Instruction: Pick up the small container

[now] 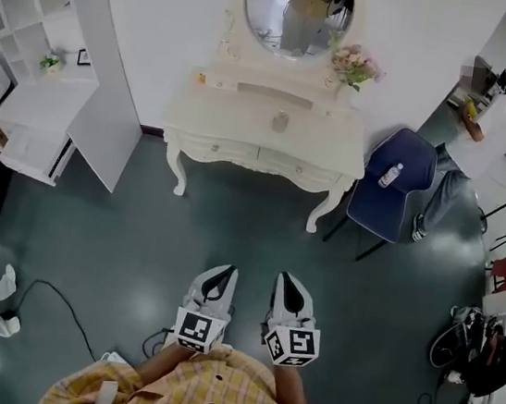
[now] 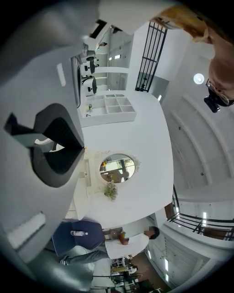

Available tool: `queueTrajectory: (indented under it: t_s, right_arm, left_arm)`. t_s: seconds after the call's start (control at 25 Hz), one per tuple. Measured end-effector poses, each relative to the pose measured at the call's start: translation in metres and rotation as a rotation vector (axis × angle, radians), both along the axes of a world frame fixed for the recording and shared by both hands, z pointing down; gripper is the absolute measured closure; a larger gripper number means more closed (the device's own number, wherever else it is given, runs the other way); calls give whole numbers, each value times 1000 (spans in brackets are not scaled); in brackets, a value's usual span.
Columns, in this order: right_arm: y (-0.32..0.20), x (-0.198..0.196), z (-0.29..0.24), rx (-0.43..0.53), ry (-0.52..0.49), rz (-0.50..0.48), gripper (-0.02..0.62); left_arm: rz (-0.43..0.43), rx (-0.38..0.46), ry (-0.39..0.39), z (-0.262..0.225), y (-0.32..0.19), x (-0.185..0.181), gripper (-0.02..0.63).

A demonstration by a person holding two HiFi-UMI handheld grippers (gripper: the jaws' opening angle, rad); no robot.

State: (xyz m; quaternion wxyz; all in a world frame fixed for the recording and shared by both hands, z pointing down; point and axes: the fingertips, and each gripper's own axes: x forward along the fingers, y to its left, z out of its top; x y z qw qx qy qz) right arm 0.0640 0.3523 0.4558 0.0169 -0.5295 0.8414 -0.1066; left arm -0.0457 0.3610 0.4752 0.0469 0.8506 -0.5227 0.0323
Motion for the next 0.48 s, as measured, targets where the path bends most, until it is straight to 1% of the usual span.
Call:
queueTrajectory:
  t_s: [0.24, 0.48]
  right_arm:
    - [-88, -9, -13, 0, 5, 16, 601]
    - [-165, -20, -22, 19, 12, 47, 598]
  left_arm:
    - [-7, 2, 21, -16, -94, -17, 607]
    - [21, 25, -1, -23, -176, -26, 607]
